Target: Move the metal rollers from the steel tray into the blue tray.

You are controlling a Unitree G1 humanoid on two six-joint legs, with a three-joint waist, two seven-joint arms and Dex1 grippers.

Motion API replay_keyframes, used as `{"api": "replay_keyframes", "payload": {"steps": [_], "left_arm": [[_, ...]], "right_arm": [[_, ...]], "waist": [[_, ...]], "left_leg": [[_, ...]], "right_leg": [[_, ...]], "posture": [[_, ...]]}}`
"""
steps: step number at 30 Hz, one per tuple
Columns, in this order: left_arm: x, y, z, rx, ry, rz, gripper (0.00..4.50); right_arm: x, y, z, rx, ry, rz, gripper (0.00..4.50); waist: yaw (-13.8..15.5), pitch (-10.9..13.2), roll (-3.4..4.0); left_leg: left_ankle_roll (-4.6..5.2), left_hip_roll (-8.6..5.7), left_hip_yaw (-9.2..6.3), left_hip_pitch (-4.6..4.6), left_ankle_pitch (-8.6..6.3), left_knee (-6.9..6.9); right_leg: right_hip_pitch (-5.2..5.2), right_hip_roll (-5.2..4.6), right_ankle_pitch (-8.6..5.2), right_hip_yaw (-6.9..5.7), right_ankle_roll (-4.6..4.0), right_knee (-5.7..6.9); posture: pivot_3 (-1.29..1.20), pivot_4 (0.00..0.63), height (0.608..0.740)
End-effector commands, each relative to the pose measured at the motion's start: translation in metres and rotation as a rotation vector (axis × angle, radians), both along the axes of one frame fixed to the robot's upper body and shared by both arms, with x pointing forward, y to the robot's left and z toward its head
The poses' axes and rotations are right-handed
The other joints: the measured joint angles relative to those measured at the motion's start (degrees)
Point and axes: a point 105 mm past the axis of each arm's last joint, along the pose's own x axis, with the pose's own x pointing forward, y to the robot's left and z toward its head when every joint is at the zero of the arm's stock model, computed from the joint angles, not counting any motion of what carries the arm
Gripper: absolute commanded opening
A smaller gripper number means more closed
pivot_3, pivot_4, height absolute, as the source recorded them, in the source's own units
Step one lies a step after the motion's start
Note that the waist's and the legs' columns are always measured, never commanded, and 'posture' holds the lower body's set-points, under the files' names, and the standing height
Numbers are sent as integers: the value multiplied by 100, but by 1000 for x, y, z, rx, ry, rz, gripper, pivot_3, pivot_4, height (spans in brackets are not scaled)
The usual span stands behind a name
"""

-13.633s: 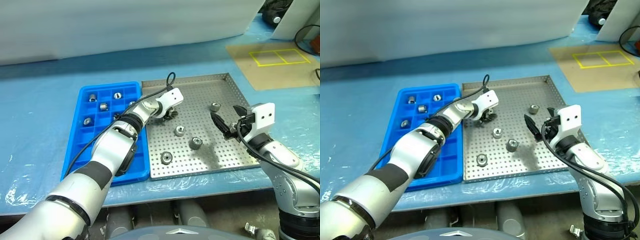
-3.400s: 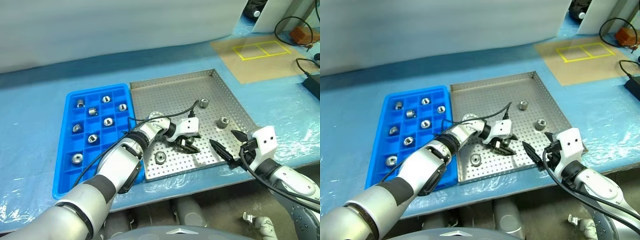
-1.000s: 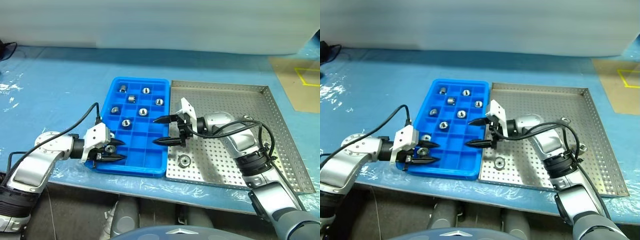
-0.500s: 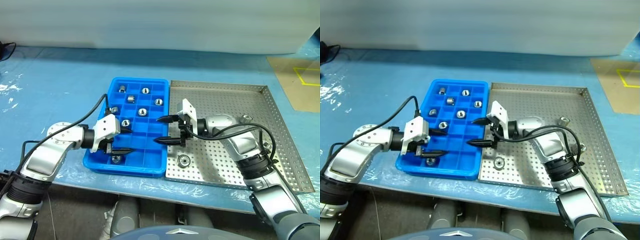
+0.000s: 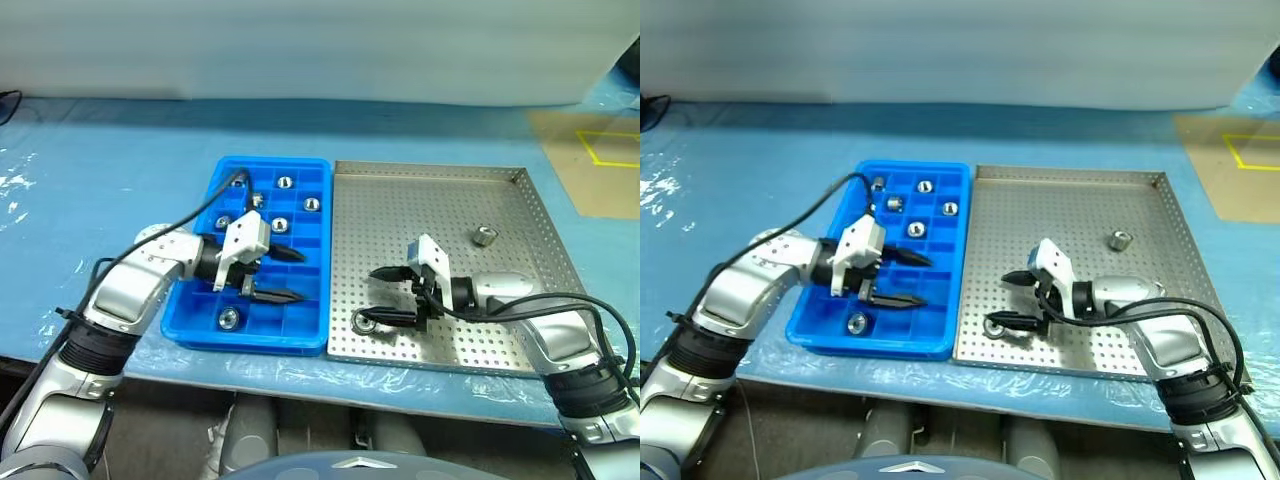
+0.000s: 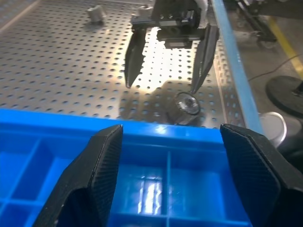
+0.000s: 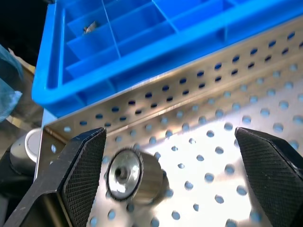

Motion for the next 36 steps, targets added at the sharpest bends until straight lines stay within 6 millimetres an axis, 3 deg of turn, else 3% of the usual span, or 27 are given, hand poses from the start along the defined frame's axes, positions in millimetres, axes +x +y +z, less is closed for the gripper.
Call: {"api": "replay_keyframes", "payload": {"steps": [1,13,24,27,31,36], "left_arm": [[-8,-3,1,7,-17,-52,3463],[-8,-4,2,30,-18,-46,3463],[-7,-2,-2,41,-18,-15,3463],[-4,2,-6,46,-17,-5,3497],[-4,5,-11,51,-14,-1,3497],[-5,6,-16,56,-11,-3,3497]], "right_arm": [[-2,2,9,-10,-63,10,4500],[-12,6,-21,-65,-3,38,4500],[-7,9,-20,-53,-9,44,4500],[-3,11,-16,-42,-23,40,3888],[-4,13,-18,-62,-35,46,2596],[-8,14,-18,-64,-28,71,2596]], "waist": [[-54,0,0],[-58,-1,0],[-51,-1,1],[-53,-1,1],[-44,-2,2],[-44,-2,1]], "left_leg": [[0,1,0,2,0,1],[-1,22,1,11,0,1],[-2,23,1,16,1,2],[-2,23,1,16,1,3],[-2,23,1,15,1,3],[-1,23,1,15,1,3]], "right_leg": [[0,0,1,0,-1,3],[8,26,4,4,-9,-3],[11,26,5,4,-10,-1],[11,26,5,4,-11,0],[12,26,5,4,-11,-1],[12,26,6,4,-11,0]], "posture": [[-109,150,740],[-92,150,740],[-75,150,740],[-73,150,740],[-71,150,740],[-70,150,740]]}}
